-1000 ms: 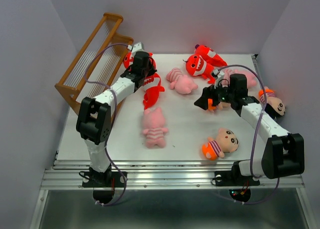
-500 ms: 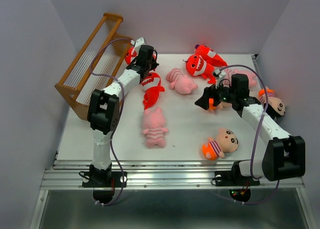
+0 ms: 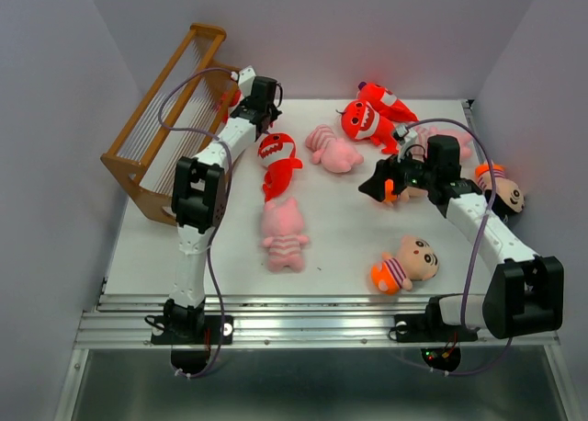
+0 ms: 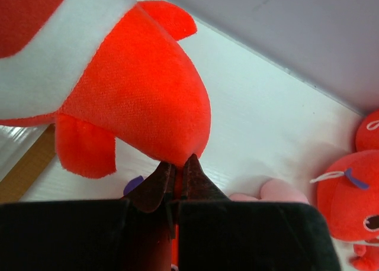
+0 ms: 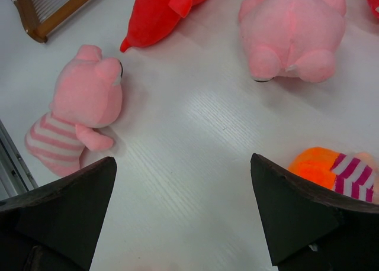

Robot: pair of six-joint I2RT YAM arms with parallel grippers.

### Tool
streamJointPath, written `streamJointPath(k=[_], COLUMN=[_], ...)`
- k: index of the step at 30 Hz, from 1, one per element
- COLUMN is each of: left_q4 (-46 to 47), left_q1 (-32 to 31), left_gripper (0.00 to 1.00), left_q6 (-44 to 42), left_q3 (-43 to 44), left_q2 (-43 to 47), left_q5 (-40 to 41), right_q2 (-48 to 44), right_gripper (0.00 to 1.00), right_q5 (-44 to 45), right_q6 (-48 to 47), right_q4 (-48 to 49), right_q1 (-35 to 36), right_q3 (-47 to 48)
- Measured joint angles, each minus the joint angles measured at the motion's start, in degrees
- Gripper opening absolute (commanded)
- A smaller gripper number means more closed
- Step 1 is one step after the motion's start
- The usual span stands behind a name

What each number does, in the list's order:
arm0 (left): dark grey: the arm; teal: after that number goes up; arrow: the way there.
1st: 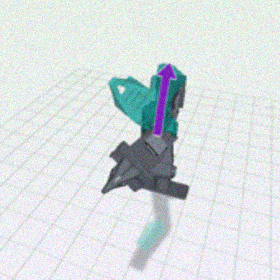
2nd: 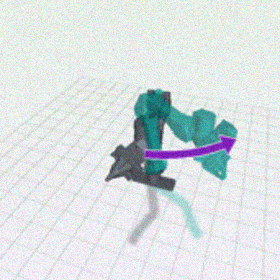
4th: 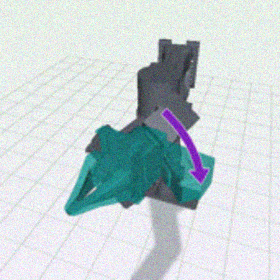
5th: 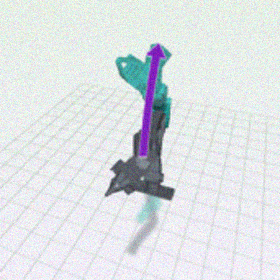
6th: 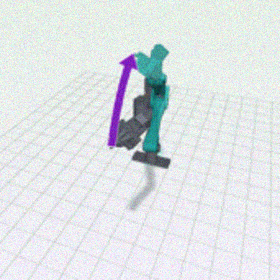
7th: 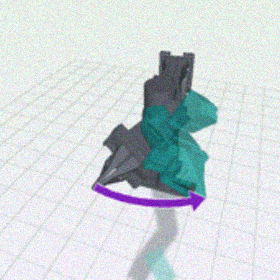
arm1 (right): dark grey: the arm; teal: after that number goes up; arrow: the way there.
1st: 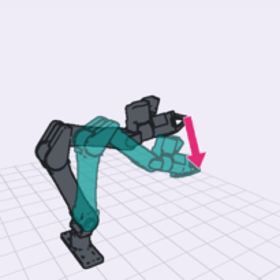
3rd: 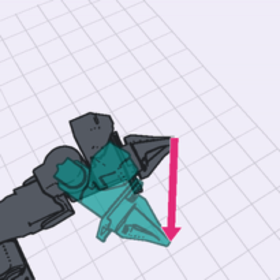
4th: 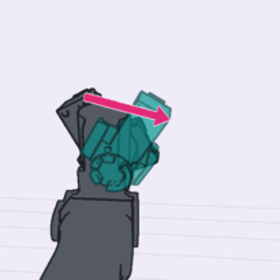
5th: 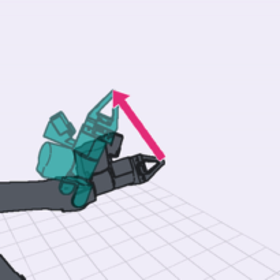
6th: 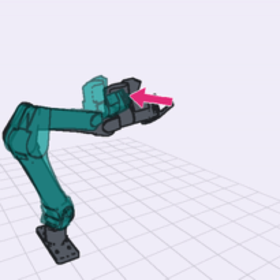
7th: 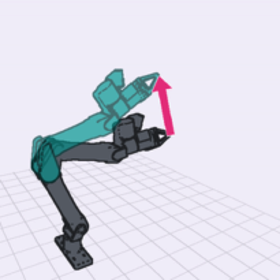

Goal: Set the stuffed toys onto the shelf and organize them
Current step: Place the stuffed toy onto shelf

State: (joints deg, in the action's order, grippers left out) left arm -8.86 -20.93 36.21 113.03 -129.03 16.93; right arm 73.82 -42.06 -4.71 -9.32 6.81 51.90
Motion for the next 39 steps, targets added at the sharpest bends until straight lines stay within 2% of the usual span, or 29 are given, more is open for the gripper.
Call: streamJointPath(k=[6,16,39], left_q4=[-2.49,-3.74,-0.55], left_q1=[0.85,1.22,4.33], left_gripper=[0.0,0.0,0.0], left_q6=[1.38,1.6,-10.99], left_q3=[5.77,6.36,7.43], left_q2=[-4.07,-7.08,-10.21], left_q5=[2.54,6.86,7.02], right_q2=[-0.28,-0.31,-0.31], right_gripper=[1.0,1.0,1.0], right_q5=[0.0,-0.17,-0.42], right_q6=[0.0,0.0,-0.02], right_q4=[0.37,0.37,0.39], right_q1=[0.0,0.0,0.0], right_q3=[0.0,0.0,0.0])
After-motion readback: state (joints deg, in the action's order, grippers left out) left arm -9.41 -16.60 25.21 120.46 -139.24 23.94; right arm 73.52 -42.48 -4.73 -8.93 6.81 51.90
